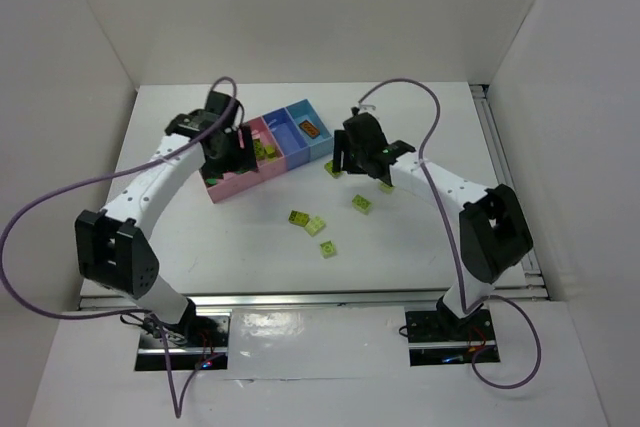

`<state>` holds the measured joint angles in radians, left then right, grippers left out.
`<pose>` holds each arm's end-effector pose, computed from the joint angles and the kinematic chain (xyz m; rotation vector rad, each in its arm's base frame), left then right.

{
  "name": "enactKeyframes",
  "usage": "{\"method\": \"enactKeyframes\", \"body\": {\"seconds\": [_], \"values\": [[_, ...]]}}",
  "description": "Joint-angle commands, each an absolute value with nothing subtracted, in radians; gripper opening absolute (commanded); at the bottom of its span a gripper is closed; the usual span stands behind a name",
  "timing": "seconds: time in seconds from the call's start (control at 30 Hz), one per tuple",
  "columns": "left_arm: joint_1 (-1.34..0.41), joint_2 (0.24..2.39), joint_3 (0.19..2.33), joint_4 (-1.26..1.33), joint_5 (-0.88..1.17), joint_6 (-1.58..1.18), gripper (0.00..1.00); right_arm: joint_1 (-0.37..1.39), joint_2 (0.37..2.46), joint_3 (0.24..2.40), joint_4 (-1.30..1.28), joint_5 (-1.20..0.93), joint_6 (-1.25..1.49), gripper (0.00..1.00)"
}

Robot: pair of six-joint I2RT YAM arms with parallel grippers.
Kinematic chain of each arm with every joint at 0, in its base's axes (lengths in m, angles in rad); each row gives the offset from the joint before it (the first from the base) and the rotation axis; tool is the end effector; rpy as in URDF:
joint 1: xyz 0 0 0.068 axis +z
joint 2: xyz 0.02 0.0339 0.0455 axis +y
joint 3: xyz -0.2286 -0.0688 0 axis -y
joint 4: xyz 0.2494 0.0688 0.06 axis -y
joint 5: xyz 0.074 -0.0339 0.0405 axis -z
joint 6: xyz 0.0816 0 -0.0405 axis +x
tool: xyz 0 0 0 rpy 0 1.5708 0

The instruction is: Sort the legos into containers by color

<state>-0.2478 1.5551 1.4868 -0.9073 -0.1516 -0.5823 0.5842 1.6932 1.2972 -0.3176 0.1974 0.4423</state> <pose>0.3482 -0.0754 0.2568 -0.4802 2.4894 -0.1373 0.3572 0.2170 0.1987 -0.0589 2.2868 0.3156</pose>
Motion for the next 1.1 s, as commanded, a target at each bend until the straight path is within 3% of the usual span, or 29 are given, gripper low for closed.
{"method": "enactKeyframes", "body": {"seconds": [0.0,0.1,0.27,0.63,0.83,1.07], "values": [[-0.353,1.571,1.413,-0.902,-0.183,-0.583,0.86,0.578,1.616,1.165,-0.397,0.221,0.482,0.72],[-0.443,1.671,1.426,-0.902,-0.100,-0.568,0.86,0.566,1.595,1.079,-0.429,0.169,0.494,0.80],[-0.535,1.821,1.459,-0.923,-0.023,-0.568,0.91,0.635,1.562,0.980,-0.428,0.124,0.506,0.80],[-0.535,1.913,1.451,-0.887,0.095,-0.817,0.94,0.830,1.557,0.937,-0.405,0.075,0.515,0.93],[-0.545,1.878,1.384,-0.824,0.127,-0.989,0.94,0.893,1.588,0.917,-0.387,0.048,0.525,0.93],[-0.554,1.901,1.405,-0.813,0.101,-1.048,0.82,0.913,1.649,0.937,-0.368,0.048,0.534,0.80]]}}
